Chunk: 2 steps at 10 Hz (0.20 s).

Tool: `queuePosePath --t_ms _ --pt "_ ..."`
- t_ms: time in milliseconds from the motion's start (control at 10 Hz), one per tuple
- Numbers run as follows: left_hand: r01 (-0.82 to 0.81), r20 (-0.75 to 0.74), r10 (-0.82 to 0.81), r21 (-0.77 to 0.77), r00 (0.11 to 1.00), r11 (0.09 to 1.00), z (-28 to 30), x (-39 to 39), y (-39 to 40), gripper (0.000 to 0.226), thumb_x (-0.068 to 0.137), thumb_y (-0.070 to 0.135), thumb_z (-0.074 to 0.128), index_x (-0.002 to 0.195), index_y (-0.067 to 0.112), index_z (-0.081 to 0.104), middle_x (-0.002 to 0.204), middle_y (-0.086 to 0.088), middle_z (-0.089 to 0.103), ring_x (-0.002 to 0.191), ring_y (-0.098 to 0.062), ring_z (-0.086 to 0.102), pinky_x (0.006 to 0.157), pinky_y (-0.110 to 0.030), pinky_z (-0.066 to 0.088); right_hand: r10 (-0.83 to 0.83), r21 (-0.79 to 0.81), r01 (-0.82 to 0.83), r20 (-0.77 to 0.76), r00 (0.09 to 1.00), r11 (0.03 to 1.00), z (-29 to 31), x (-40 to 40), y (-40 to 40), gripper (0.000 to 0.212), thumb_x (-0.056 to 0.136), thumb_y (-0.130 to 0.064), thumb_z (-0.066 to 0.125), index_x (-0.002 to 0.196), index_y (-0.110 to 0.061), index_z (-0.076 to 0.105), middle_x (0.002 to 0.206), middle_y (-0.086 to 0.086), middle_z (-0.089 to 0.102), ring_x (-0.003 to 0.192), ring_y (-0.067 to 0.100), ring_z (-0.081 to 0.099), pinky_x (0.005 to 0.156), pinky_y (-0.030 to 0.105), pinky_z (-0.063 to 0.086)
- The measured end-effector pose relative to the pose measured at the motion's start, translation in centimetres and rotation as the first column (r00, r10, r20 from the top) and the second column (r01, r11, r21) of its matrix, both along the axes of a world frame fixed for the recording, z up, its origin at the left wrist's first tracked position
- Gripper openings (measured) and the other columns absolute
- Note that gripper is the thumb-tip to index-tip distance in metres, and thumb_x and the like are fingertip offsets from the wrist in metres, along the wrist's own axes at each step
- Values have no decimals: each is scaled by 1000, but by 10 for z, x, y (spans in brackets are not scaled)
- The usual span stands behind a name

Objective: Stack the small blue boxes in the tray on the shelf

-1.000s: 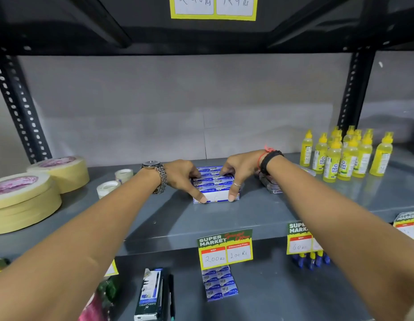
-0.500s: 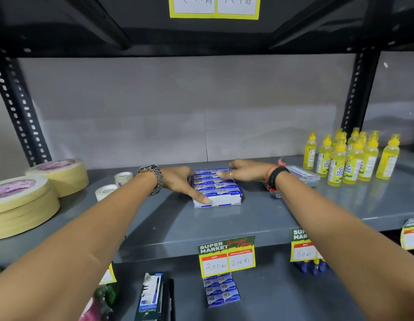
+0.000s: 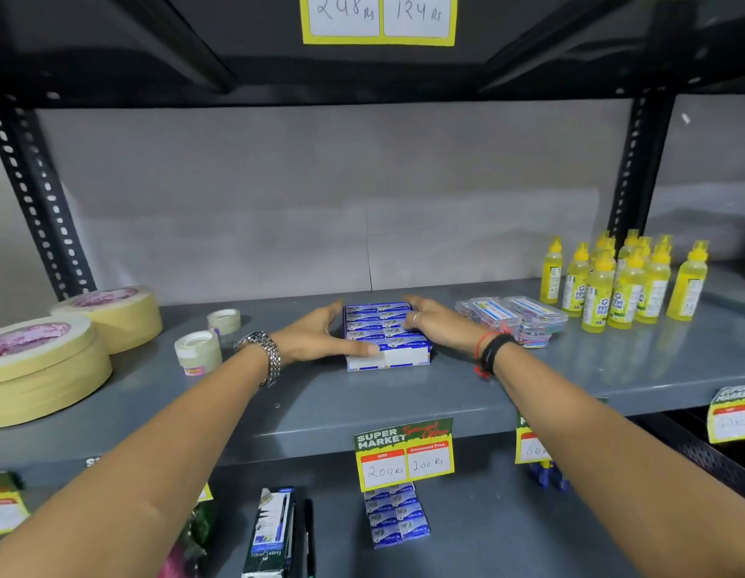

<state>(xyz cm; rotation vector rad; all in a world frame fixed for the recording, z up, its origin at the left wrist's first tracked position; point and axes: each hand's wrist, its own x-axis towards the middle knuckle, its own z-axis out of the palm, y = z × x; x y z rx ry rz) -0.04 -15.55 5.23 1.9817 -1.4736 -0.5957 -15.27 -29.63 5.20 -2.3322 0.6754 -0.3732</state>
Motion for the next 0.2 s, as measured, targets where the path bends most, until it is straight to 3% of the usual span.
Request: queuePosePath --t_ms 100,200 --pt "-105 480 141 -101 866 989 -3 -13 11 97 81 66 42 145 6 -1 156 -9 -4 142 -18 -2 113 -31 1 47 -358 -67 -65 997 931 -10 -10 13 60 99 -25 37 150 -9 9 161 9 -1 149 21 -5 121 38 1" --pt "-139 796 327 -299 510 944 -1 -16 15 88 81 62 9 144 1 1 154 -18 -7 142 -25 -8 115 -41 -6 -14 -729 40 42 999 684 -8 -13 24 65 96 -29 37 150 -9 6 160 11 -8 148 25 -11 122 45 -2"
